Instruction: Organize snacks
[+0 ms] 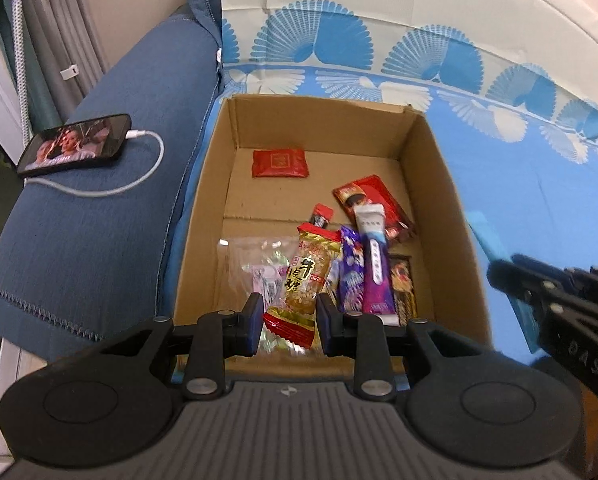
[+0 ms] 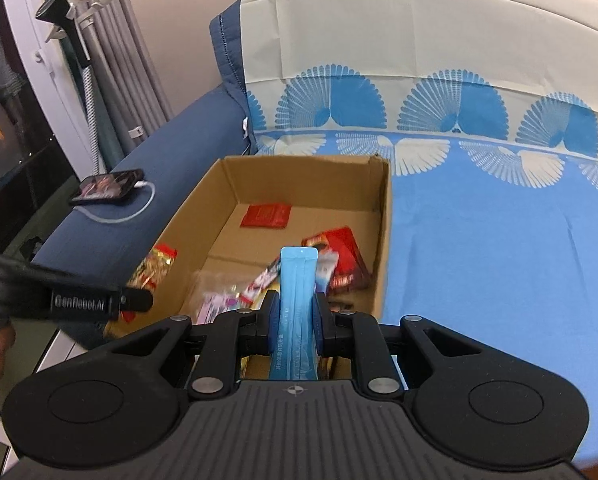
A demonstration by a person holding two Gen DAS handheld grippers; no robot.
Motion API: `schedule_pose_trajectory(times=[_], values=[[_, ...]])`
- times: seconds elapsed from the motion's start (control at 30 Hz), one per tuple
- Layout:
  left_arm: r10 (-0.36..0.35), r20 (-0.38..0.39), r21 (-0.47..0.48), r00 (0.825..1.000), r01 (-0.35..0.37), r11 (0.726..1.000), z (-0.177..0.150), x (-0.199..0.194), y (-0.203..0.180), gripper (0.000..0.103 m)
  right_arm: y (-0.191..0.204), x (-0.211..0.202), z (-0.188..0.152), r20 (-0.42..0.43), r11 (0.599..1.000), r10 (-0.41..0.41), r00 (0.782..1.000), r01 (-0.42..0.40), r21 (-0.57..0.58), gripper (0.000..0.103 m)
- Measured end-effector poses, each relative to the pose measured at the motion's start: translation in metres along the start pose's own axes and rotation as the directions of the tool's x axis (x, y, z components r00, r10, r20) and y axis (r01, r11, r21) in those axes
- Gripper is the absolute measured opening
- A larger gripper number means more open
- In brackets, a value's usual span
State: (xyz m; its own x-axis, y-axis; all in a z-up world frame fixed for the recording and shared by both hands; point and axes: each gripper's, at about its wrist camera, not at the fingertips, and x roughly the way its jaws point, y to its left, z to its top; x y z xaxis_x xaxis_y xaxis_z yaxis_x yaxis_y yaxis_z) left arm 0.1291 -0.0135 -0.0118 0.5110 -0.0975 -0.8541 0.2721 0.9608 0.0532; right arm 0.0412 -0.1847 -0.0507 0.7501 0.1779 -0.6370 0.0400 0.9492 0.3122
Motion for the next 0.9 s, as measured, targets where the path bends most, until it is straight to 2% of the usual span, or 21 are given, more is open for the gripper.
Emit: schedule_pose_trajectory(times=[0.27,0.3,0.33,0.37,0.4,0.43,0.47,0.57,0.67,0.77,0.9], values=[[0.029,-0.001,0.005,1.000,-0.029,1.000,0.026,0.040,0.004,0.033,-0.007,0.059,0.024,-0.023,1.000,-0.010,1.000,0.010,0.013,0.020],[0.035,0.007,0.007,0.999,-0.035,0.999,0.029,0.044,0.003,0.041,-0.008,0.065,0.026,-0.028,1.000,-0.005,1.000,0.005,0.020,0.022],[0.040,0.009,0.014,0.999,-0.040,0.999,0.032,0.047,0.002,0.066,-0.010,0.072,0.028,-0.036,1.000,0.005,0.999,-0.004,0.028,0.023],[0.048,0.011,0.018,0.999,-0.048,0.999,0.035,0.051,0.002,0.082,-0.012,0.079,0.029,-0.049,0.999,0.006,0.999,-0.004,0.042,0.028],[0.061,0.025,0.016,0.998,-0.061,0.998,0.037,0.051,0.001,0.103,-0.015,0.085,0.031,-0.059,0.998,0.004,0.998,-0.001,0.058,0.045],[0.077,0.054,0.010,0.996,-0.078,0.997,0.037,0.050,0.002,0.103,-0.018,0.090,0.031,-0.063,0.997,-0.001,0.998,0.006,0.072,0.060],[0.090,0.075,0.011,0.993,-0.091,0.996,0.037,0.049,0.002,0.103,-0.021,0.092,0.031,-0.062,0.996,-0.011,0.998,0.016,0.082,0.064],[0.090,0.035,0.033,0.995,-0.091,0.995,0.036,0.053,0.003,0.103,-0.023,0.090,0.021,-0.082,0.997,-0.039,0.996,0.044,0.069,0.068],[0.092,-0.003,0.027,0.996,-0.092,0.995,0.028,0.053,0.005,0.103,-0.022,0.081,0.006,-0.121,0.996,-0.045,0.992,0.054,0.068,0.076],[0.103,0.008,0.005,0.995,-0.103,0.995,0.015,0.040,0.008,0.103,-0.014,0.066,-0.006,-0.137,0.996,-0.050,0.989,0.059,0.059,0.078],[0.104,0.041,-0.034,0.994,-0.102,0.994,0.001,0.013,0.012,0.103,0.000,0.034,-0.019,-0.111,0.997,-0.049,0.993,0.055,0.049,0.082]])
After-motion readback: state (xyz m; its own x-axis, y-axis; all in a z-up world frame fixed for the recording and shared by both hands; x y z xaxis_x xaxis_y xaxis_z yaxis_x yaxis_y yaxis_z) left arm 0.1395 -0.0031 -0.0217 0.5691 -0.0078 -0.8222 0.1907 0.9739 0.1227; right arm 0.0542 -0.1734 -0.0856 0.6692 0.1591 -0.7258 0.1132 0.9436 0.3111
